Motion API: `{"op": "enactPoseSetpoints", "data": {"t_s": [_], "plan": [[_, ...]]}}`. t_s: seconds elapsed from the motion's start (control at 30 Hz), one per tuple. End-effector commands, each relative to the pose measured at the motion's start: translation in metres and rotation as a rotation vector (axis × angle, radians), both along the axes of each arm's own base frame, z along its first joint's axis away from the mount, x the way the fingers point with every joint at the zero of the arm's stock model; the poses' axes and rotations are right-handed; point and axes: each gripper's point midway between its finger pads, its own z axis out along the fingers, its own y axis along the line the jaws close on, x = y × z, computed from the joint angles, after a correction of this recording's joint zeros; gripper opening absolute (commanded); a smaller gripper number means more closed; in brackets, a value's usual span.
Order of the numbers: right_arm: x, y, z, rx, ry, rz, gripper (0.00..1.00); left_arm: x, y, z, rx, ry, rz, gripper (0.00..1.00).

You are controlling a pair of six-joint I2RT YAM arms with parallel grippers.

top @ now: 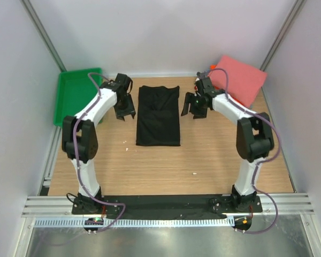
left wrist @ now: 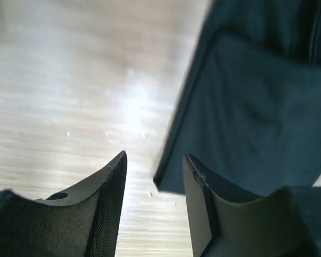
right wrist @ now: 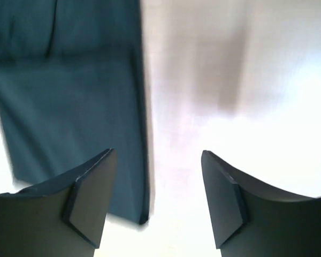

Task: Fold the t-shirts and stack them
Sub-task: Fold the tshirt

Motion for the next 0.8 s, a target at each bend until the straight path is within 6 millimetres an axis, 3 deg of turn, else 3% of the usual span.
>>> {"op": "enactPoseSetpoints", "data": {"t_s": [0.0, 0.03, 0.07, 0.1, 0.13, 0.17, 0.2, 0.23, 0.27, 0.33, 0.43, 0.53, 0.77], "plan": [[-0.03, 0.019, 0.042, 0.169, -0.092, 0.027, 0.72, -0.036, -0.021, -0.005, -0.144, -0.017, -0.038, 0.48], [-0.054, 0.017, 0.02, 0.175, -0.029, 0.028, 0.72, -0.047, -0.029, 0.002, -0.204, -0.029, -0.058, 0.49], [-0.06, 0.02, 0.02, 0.205, -0.036, 0.034, 0.71, -0.048, -0.035, 0.001, -0.233, -0.054, -0.073, 0.52], [-0.069, 0.022, 0.025, 0.231, -0.041, 0.035, 0.71, -0.067, -0.034, -0.018, -0.246, -0.005, -0.075, 0.54], [-0.091, 0.025, 0.008, 0.242, 0.012, 0.056, 0.71, -0.073, -0.036, -0.013, -0.269, -0.027, -0.08, 0.56], [-0.099, 0.028, 0.005, 0.25, 0.017, 0.066, 0.7, -0.075, -0.041, -0.015, -0.298, -0.041, -0.082, 0.62], [-0.103, 0.03, 0.003, 0.261, 0.011, 0.07, 0.7, -0.09, -0.038, -0.028, -0.29, -0.011, -0.073, 0.66], [-0.119, 0.029, -0.006, 0.275, 0.045, 0.063, 0.7, -0.095, -0.037, -0.031, -0.286, -0.013, -0.066, 0.68], [-0.127, 0.032, -0.01, 0.284, 0.055, 0.071, 0.7, -0.096, -0.038, -0.028, -0.295, -0.042, -0.064, 0.72], [-0.14, 0.032, -0.019, 0.302, 0.07, 0.057, 0.7, -0.11, -0.035, -0.039, -0.298, -0.023, -0.051, 0.76], [-0.149, 0.036, -0.029, 0.307, 0.082, 0.059, 0.69, -0.117, -0.036, -0.044, -0.32, -0.033, -0.04, 0.76], [-0.153, 0.042, -0.036, 0.302, 0.092, 0.067, 0.68, -0.12, -0.036, -0.05, -0.334, -0.034, -0.017, 0.69], [-0.152, 0.044, -0.049, 0.276, 0.106, 0.057, 0.68, -0.121, -0.033, -0.063, -0.328, -0.047, 0.028, 0.64]]}}
